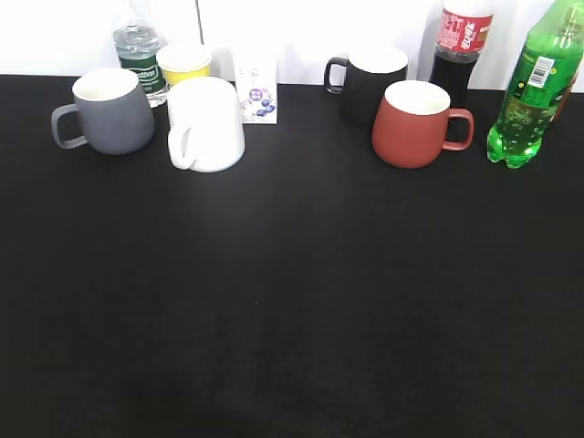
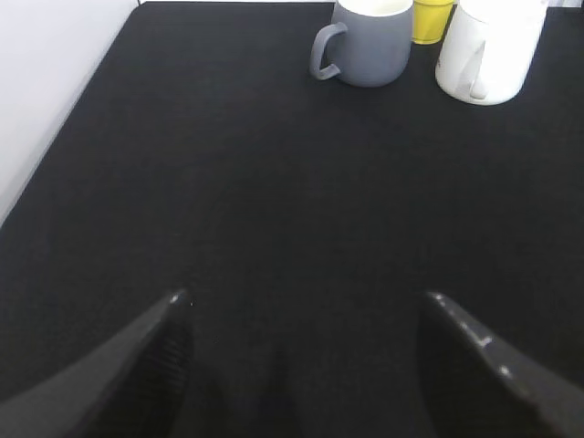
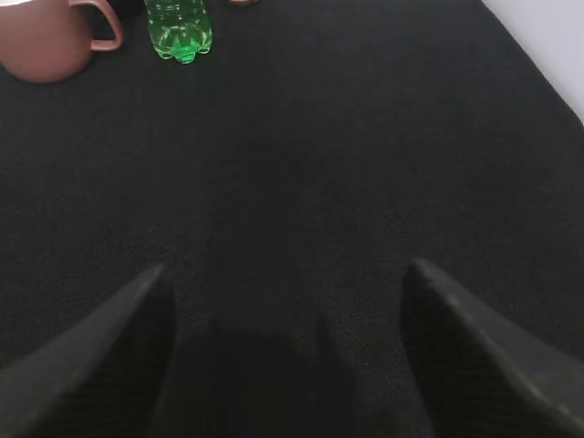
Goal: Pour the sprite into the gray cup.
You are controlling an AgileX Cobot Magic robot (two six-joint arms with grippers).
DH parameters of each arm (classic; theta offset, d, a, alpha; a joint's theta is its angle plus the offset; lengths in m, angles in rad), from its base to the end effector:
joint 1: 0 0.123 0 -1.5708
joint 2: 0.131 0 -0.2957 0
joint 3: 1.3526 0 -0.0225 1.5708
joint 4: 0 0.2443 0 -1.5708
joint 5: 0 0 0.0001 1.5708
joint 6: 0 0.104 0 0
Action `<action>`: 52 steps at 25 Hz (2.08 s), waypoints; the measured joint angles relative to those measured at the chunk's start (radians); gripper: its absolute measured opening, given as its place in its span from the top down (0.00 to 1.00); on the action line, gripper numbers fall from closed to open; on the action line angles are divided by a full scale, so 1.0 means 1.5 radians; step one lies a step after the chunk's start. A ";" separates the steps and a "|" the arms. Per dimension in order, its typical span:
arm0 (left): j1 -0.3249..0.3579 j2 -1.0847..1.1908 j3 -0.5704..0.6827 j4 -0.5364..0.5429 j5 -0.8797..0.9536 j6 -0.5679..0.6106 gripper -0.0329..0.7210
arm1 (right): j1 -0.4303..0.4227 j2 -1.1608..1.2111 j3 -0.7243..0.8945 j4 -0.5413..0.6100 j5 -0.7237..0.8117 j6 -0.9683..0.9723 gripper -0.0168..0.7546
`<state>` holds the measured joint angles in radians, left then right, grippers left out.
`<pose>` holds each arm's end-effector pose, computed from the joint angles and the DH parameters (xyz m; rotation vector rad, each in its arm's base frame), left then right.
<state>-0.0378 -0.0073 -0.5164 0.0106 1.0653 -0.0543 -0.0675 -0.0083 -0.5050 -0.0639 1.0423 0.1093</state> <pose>-0.0128 0.0014 0.2723 -0.0174 2.0254 -0.0456 -0.0111 -0.0050 0.2714 0.1803 2.0032 -0.0494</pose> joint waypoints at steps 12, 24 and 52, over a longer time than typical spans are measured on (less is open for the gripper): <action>0.000 0.033 -0.015 0.013 -0.271 0.000 0.24 | 0.000 0.000 0.000 0.000 0.000 0.000 0.22; 0.000 0.998 0.151 0.027 -1.323 0.000 0.40 | 0.000 0.000 0.000 0.000 0.000 0.000 0.22; -0.013 1.099 -0.031 0.063 -1.313 0.008 0.85 | 0.000 0.000 0.000 0.000 0.000 0.000 0.22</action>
<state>-0.0571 1.6406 -0.5622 0.1048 -0.9049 -0.0430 -0.0675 -0.0083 -0.5050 -0.0639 1.0423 0.1093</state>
